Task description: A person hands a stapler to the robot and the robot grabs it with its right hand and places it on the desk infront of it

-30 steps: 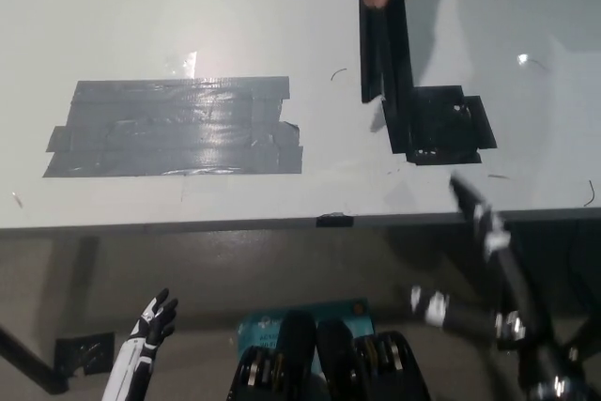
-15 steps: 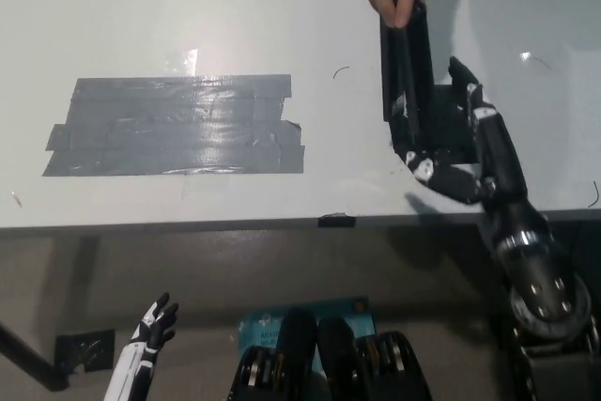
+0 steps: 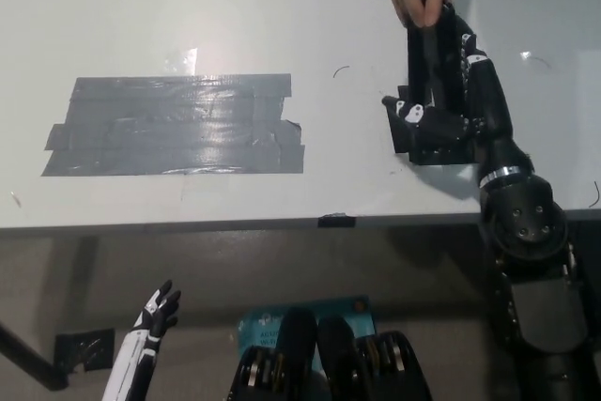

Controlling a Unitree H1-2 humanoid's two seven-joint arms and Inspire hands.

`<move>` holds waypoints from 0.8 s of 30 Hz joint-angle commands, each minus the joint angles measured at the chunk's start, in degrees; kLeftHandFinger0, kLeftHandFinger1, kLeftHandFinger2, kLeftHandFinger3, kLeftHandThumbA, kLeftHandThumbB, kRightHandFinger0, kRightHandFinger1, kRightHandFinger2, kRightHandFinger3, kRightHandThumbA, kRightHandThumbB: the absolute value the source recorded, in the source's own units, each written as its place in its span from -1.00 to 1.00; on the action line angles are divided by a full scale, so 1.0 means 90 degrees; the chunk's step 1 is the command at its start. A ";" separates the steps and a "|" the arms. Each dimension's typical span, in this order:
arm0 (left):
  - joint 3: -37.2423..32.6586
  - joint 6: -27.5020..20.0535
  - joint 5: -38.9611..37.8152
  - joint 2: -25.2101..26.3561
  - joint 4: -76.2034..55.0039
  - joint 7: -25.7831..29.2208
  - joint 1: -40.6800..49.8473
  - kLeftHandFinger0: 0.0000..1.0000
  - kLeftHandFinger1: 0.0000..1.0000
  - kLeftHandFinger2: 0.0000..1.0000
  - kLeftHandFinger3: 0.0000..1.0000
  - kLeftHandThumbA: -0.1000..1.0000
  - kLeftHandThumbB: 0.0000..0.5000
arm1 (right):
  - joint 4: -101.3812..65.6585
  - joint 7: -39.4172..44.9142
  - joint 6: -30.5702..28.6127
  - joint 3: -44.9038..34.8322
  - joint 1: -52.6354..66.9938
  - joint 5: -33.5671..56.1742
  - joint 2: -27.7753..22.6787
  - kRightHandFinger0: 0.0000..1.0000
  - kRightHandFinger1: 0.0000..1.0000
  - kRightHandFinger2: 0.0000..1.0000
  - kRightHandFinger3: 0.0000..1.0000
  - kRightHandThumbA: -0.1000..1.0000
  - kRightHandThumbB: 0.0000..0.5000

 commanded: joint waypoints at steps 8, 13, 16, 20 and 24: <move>-0.0056 -0.0067 0.0018 0.0071 -0.0310 -0.0090 -0.0095 1.00 1.00 1.00 1.00 1.00 0.91 | 0.0003 0.0107 0.0389 -0.0019 -0.0494 0.0389 0.0052 1.00 1.00 1.00 1.00 0.97 0.21; -0.0036 -0.0069 -0.0026 0.0088 -0.0354 -0.0095 -0.0101 0.99 1.00 1.00 1.00 1.00 0.89 | 0.0352 0.0538 0.1676 -0.0312 -0.0703 0.1007 -0.0106 0.96 0.94 1.00 1.00 0.16 -0.02; -0.0036 -0.0013 -0.0037 0.0112 -0.0416 -0.0117 -0.0091 0.98 1.00 1.00 1.00 1.00 0.86 | 0.0836 0.0483 0.1947 -0.0632 -0.0815 0.1321 -0.0181 -0.94 -0.64 -0.12 -0.05 -0.97 -0.09; -0.0032 -0.0023 -0.0053 0.0122 -0.0392 -0.0123 -0.0161 0.95 1.00 1.00 1.00 1.00 0.88 | 0.0785 0.0352 0.1947 -0.0863 -0.0783 0.1419 -0.0168 -0.95 -0.20 0.72 0.84 -1.00 -0.26; -0.0039 -0.0063 -0.0056 0.0132 -0.0357 -0.0130 -0.0148 0.92 1.00 1.00 1.00 1.00 0.86 | 0.0596 0.0232 0.1947 -0.0840 -0.0710 0.1309 -0.0131 -0.78 0.24 0.95 0.92 -1.00 -0.21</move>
